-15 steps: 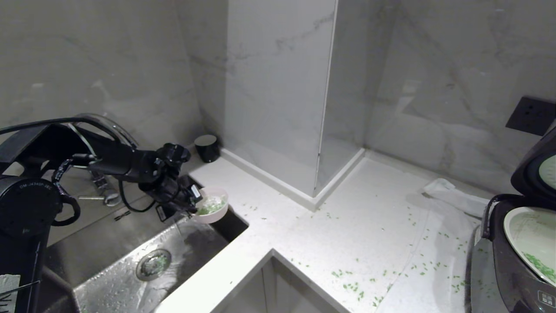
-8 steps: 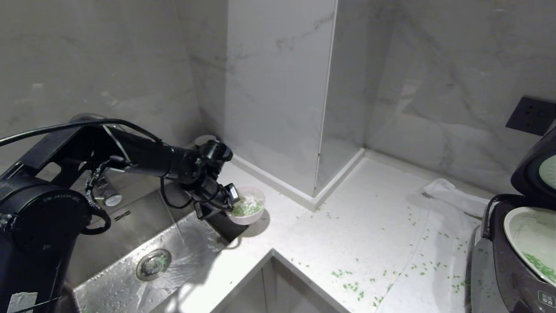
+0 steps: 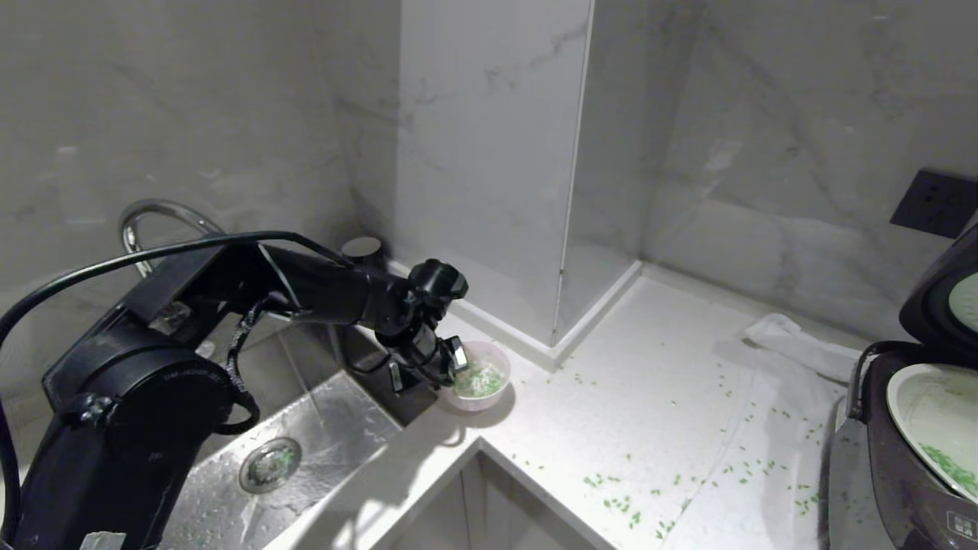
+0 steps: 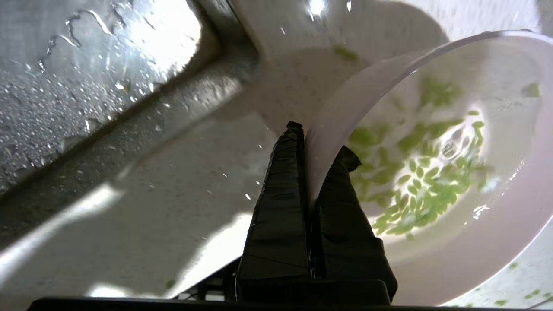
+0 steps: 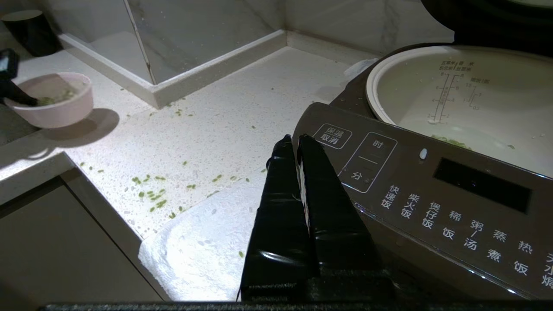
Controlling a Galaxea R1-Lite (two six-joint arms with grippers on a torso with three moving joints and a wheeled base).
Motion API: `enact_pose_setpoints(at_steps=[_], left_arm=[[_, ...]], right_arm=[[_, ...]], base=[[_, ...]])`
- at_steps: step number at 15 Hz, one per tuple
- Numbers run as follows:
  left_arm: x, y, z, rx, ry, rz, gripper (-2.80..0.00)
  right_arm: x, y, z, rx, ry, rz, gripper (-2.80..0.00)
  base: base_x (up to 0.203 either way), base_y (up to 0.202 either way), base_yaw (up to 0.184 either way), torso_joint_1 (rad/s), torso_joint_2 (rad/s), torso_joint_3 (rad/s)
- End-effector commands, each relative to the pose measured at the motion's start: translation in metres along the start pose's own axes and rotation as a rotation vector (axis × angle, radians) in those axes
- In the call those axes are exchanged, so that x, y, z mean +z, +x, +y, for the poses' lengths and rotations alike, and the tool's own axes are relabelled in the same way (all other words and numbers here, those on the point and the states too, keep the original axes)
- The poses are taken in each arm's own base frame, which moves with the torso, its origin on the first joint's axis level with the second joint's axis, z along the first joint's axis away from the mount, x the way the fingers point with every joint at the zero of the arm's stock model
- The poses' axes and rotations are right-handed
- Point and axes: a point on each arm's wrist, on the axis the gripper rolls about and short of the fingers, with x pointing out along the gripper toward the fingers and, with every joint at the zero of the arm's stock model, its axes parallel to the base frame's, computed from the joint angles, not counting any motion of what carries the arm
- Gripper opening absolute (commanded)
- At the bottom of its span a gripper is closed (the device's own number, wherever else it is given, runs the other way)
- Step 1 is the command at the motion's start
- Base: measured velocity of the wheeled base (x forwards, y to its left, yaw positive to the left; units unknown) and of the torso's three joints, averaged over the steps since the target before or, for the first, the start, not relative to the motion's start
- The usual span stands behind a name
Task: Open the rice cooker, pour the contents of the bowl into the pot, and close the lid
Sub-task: Place the bowl on the table
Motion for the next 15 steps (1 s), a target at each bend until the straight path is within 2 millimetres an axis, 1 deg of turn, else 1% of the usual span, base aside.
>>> enact_pose_setpoints(at_steps=[1,4,8,11,15], left_arm=[[-0.016,0.016,-0.010,0.016,0.032,0.033,-2.80],[-0.029,0.026,-0.022,0.031,0.067,0.026,-2.80],[-0.038,0.032,-0.038,0.012,0.088,0.022,-2.80],[-0.043,0.038,-0.041,0.018,0.091,0.033,-2.80],[-0.044,0.047,-0.042,0.037,0.086,0.019,-2.80]], right_arm=[[0.000,0.000,0.000,0.001,-0.001,0.003,-2.80],[0.000,0.000,0.000,0.001,-0.001,0.003,-2.80],[0.000,0.000,0.000,0.001,-0.001,0.003,-2.80],[0.000,0.000,0.000,0.000,0.001,0.003,-2.80],[0.000,0.000,0.000,0.001,0.001,0.003,-2.80]], base=[[0.000,0.000,0.000,0.000,0.00,0.000],[0.000,0.000,0.000,0.000,0.00,0.000],[0.000,0.000,0.000,0.000,0.00,0.000],[0.000,0.000,0.000,0.000,0.00,0.000],[0.000,0.000,0.000,0.000,0.00,0.000]])
